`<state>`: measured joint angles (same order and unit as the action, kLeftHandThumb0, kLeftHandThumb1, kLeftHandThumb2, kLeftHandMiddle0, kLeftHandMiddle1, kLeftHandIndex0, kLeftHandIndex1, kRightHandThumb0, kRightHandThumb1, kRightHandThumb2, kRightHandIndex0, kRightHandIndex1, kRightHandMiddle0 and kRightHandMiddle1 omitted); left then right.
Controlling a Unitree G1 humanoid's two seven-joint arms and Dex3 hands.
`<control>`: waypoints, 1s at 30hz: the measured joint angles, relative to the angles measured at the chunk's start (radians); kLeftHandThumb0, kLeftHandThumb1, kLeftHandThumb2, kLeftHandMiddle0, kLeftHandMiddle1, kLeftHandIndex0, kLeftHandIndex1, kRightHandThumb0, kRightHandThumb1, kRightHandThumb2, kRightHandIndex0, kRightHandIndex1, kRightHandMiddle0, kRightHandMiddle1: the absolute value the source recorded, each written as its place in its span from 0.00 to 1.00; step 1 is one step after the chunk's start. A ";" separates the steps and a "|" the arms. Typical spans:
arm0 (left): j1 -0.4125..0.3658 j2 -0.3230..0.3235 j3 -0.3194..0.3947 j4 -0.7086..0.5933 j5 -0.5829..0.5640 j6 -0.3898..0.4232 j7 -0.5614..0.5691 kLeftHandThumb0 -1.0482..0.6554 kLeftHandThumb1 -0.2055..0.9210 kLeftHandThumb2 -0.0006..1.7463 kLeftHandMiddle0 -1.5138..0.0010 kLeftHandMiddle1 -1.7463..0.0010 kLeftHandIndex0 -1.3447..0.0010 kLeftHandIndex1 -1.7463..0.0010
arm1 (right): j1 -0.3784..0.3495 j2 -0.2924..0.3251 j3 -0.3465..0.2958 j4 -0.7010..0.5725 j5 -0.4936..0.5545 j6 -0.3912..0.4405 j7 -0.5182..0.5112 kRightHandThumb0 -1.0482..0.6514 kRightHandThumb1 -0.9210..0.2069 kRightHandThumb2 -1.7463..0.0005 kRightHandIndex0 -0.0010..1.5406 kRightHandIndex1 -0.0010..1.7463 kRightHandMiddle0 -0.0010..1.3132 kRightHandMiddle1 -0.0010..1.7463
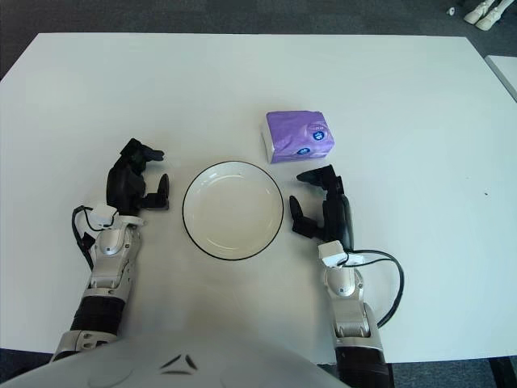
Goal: Put the tissue paper into the plate.
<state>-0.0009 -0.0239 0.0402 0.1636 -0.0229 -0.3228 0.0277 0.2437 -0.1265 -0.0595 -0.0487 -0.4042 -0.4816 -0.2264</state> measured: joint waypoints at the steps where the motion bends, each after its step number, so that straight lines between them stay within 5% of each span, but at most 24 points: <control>1: 0.000 0.000 -0.001 0.000 0.000 0.001 0.001 0.61 0.19 0.92 0.39 0.12 0.54 0.00 | 0.004 -0.009 -0.002 0.000 -0.012 -0.004 -0.004 0.05 0.23 0.55 0.00 0.09 0.00 0.18; 7: 0.000 -0.001 -0.002 -0.001 0.001 0.004 0.004 0.61 0.19 0.92 0.39 0.12 0.54 0.00 | 0.012 -0.063 -0.030 0.024 -0.063 -0.030 -0.041 0.01 0.17 0.63 0.00 0.01 0.00 0.02; 23: 0.000 -0.008 -0.002 -0.002 -0.001 0.011 0.005 0.61 0.21 0.91 0.41 0.11 0.54 0.00 | -0.063 -0.266 -0.093 0.188 -0.311 -0.129 -0.365 0.00 0.10 0.73 0.00 0.00 0.00 0.00; 30: -0.001 -0.008 -0.002 -0.001 -0.003 0.007 0.005 0.61 0.21 0.90 0.42 0.13 0.53 0.00 | -0.100 -0.348 -0.117 0.149 -0.355 -0.117 -0.393 0.00 0.12 0.74 0.00 0.00 0.00 0.00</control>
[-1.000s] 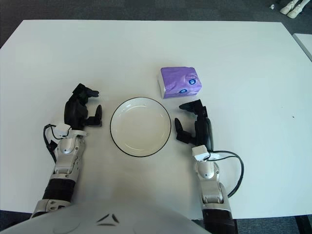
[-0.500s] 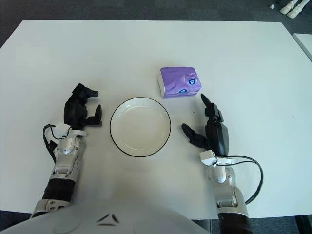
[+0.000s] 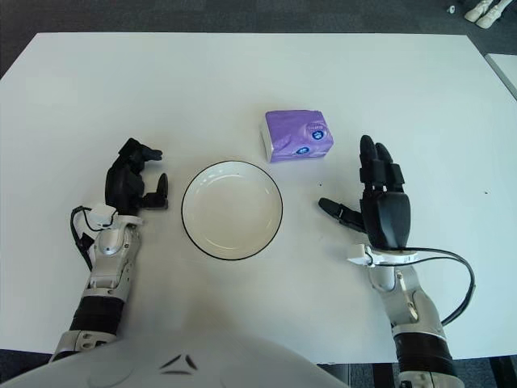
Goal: Put the tissue paper into the plate.
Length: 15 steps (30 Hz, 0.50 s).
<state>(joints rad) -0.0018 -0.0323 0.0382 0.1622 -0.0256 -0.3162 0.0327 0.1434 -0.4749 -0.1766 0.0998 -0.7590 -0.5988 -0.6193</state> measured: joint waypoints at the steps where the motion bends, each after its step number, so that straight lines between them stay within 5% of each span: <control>1: 0.000 0.000 0.000 0.000 0.000 0.000 0.000 0.61 0.22 0.90 0.42 0.13 0.53 0.00 | -0.001 -0.012 -0.007 -0.017 -0.001 0.003 0.003 0.00 0.13 0.75 0.00 0.00 0.00 0.00; 12: -0.004 -0.002 0.000 0.006 -0.001 0.002 0.001 0.61 0.22 0.90 0.42 0.12 0.54 0.00 | 0.031 -0.098 -0.071 -0.202 0.001 0.036 0.107 0.00 0.13 0.76 0.00 0.00 0.00 0.00; 15: -0.006 -0.001 0.002 0.007 -0.001 0.003 0.001 0.61 0.22 0.90 0.43 0.12 0.54 0.00 | -0.006 -0.136 -0.065 -0.209 0.070 0.046 0.228 0.00 0.15 0.76 0.00 0.00 0.00 0.00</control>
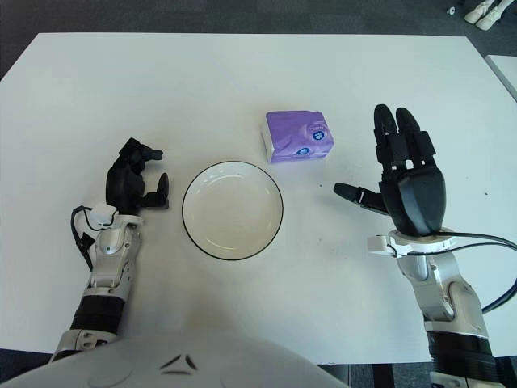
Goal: Put the tissue paper into the plate.
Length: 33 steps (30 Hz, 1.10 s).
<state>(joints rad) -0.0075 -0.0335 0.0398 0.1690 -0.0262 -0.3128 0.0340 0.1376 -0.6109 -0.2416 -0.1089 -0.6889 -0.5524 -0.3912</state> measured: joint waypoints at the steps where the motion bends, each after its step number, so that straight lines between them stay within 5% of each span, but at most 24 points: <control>1: -0.001 0.000 0.000 0.001 0.000 0.001 0.000 0.61 0.22 0.90 0.43 0.12 0.54 0.00 | -0.024 -0.020 0.001 0.000 0.028 0.004 0.046 0.00 0.15 0.76 0.00 0.00 0.00 0.00; 8: -0.010 -0.006 -0.001 0.004 0.001 0.001 0.000 0.61 0.23 0.89 0.43 0.12 0.54 0.00 | -0.169 -0.129 -0.010 0.016 0.181 0.009 0.214 0.00 0.17 0.76 0.00 0.00 0.00 0.00; 20: -0.018 -0.007 0.001 0.013 0.001 0.002 0.003 0.61 0.23 0.90 0.44 0.10 0.55 0.00 | -0.223 -0.258 -0.001 0.005 0.389 0.112 0.594 0.00 0.23 0.72 0.00 0.00 0.00 0.00; 33: -0.030 -0.008 -0.002 0.024 -0.003 -0.008 0.000 0.61 0.24 0.90 0.45 0.08 0.56 0.00 | -0.456 -0.309 0.140 0.000 0.470 0.222 0.901 0.00 0.33 0.61 0.00 0.00 0.00 0.00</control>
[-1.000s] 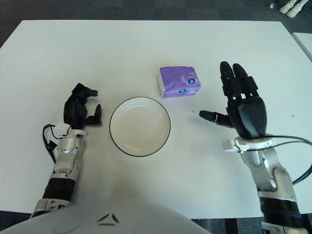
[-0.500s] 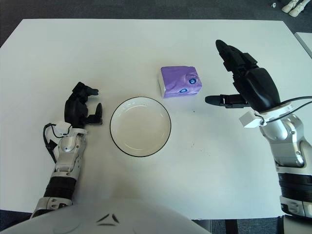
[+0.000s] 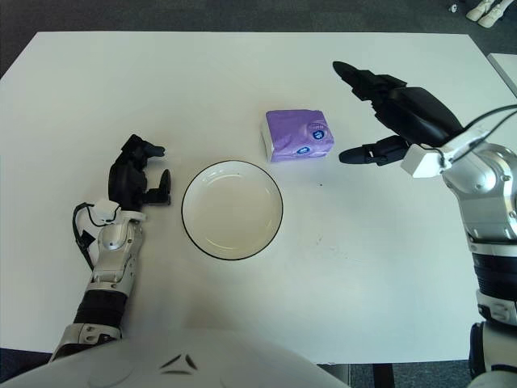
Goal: Put the tissue paper into the plate.
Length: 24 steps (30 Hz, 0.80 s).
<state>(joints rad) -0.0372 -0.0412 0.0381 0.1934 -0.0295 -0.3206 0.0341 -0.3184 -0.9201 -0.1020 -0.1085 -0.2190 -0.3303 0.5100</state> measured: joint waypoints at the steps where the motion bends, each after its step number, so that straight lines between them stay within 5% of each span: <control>1: 0.000 0.000 0.000 0.000 0.000 0.000 0.000 0.61 0.24 0.90 0.45 0.08 0.56 0.00 | -0.015 0.000 0.011 0.003 0.001 0.000 0.016 0.00 0.33 0.61 0.00 0.00 0.00 0.00; 12: -0.001 0.001 -0.001 -0.001 0.000 0.002 0.000 0.61 0.22 0.91 0.43 0.10 0.55 0.00 | -0.215 0.001 0.160 0.229 -0.105 -0.098 0.075 0.01 0.41 0.55 0.00 0.00 0.00 0.00; 24: 0.000 0.002 -0.001 -0.001 -0.001 -0.005 -0.004 0.61 0.22 0.91 0.44 0.07 0.56 0.00 | -0.293 0.060 0.245 0.472 -0.162 -0.244 0.035 0.00 0.41 0.55 0.00 0.00 0.00 0.00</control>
<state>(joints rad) -0.0369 -0.0389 0.0372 0.1922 -0.0302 -0.3256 0.0299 -0.6115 -0.8604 0.1431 0.3633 -0.3813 -0.5746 0.5447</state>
